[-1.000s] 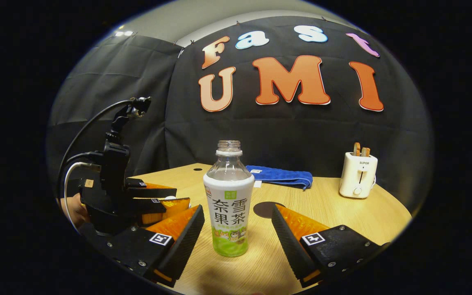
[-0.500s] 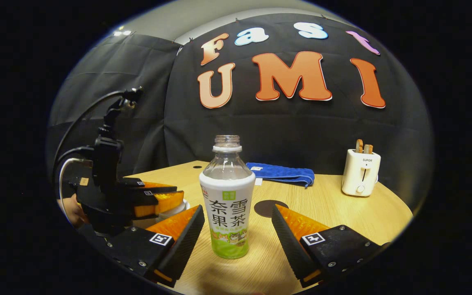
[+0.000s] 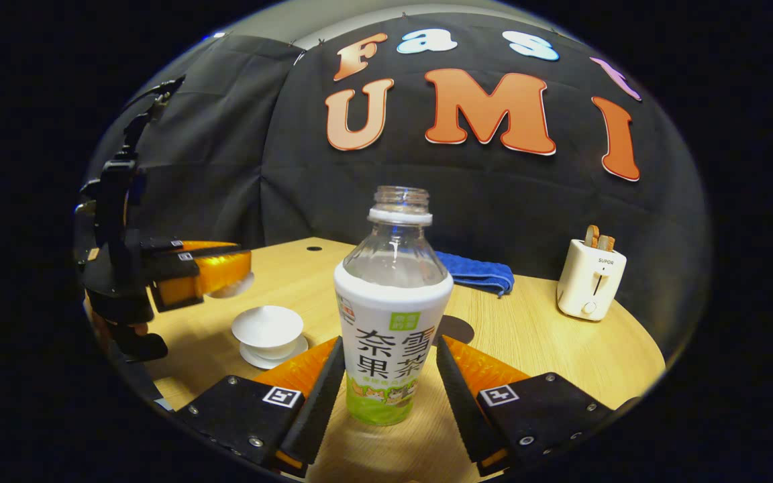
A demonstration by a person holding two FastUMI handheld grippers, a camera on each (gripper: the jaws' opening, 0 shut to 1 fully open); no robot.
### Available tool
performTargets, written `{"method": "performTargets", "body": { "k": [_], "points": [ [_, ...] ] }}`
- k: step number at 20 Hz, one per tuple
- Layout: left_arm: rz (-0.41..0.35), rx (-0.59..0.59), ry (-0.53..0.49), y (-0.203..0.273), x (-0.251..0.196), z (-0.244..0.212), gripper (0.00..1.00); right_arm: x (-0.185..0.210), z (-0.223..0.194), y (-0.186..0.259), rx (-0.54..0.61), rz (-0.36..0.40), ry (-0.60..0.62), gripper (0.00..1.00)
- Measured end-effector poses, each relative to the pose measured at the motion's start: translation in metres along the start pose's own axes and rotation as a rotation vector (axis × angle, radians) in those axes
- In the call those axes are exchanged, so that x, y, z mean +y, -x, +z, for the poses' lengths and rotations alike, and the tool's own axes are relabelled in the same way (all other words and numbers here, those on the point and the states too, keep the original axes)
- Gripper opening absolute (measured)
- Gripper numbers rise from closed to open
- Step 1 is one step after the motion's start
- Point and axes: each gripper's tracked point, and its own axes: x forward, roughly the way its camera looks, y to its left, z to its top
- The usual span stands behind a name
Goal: Open the teacup lid with one hand, grasp the water bottle and pour water into the teacup with the other hand; after pouring, place the water bottle on the coaster and then close the teacup lid.
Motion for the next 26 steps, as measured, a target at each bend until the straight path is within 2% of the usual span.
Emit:
{"method": "performTargets", "body": {
  "k": [1,4,6,7,8,9,10,11,13,15,16,17,19,21,22,24,25,26],
  "points": [
    [0.016,-0.004,0.014,0.001,0.008,-0.001,0.29,0.002,-0.003,-0.002,0.023,-0.01,0.005,0.75],
    [0.047,0.0,0.032,0.003,0.032,-0.007,0.29,0.006,-0.001,-0.005,0.063,-0.025,0.011,0.69],
    [0.069,0.006,0.035,0.005,0.047,-0.011,0.29,0.007,0.002,-0.006,0.068,-0.036,0.052,0.65],
    [0.075,0.009,0.041,0.006,0.053,-0.014,0.29,0.006,0.003,-0.006,0.076,-0.05,0.089,0.6],
    [0.08,0.011,0.045,0.007,0.058,-0.014,0.29,0.004,0.005,-0.006,0.083,-0.066,0.134,0.63],
    [0.086,0.01,0.047,0.009,0.064,-0.015,0.29,0.001,0.006,-0.007,0.092,-0.085,0.185,0.58],
    [0.093,0.008,0.049,0.011,0.07,-0.015,0.26,-0.002,0.008,-0.008,0.097,-0.104,0.239,0.61],
    [0.101,0.007,0.049,0.011,0.076,-0.016,0.33,-0.006,0.008,-0.01,0.113,-0.133,0.295,0.61],
    [0.114,0.007,0.057,0.014,0.086,-0.017,0.29,-0.013,0.008,-0.015,0.145,-0.17,0.372,0.61],
    [0.124,0.011,0.062,0.016,0.095,-0.019,0.29,-0.014,0.008,-0.018,0.171,-0.182,0.427,0.61],
    [0.13,0.014,0.058,0.018,0.098,-0.021,0.26,-0.016,0.01,-0.02,0.177,-0.192,0.469,0.62],
    [0.133,0.015,0.053,0.018,0.103,-0.023,0.29,-0.017,0.013,-0.021,0.186,-0.204,0.518,0.61],
    [0.137,0.022,0.047,0.02,0.108,-0.026,0.29,-0.013,0.02,-0.025,0.182,-0.21,0.626,0.65],
    [0.144,0.022,0.042,0.022,0.116,-0.026,0.29,-0.011,0.027,-0.027,0.168,-0.222,0.738,0.61],
    [0.146,0.019,0.044,0.023,0.118,-0.026,0.29,-0.011,0.03,-0.029,0.161,-0.232,0.8,0.65],
    [0.148,0.014,0.045,0.024,0.121,-0.027,0.29,-0.01,0.033,-0.033,0.157,-0.264,0.921,0.61],
    [0.153,0.018,0.04,0.025,0.124,-0.029,0.33,-0.009,0.032,-0.036,0.156,-0.273,0.972,0.61],
    [0.157,0.023,0.035,0.026,0.127,-0.031,0.29,-0.008,0.03,-0.039,0.16,-0.274,1.012,0.61]
  ]
}}
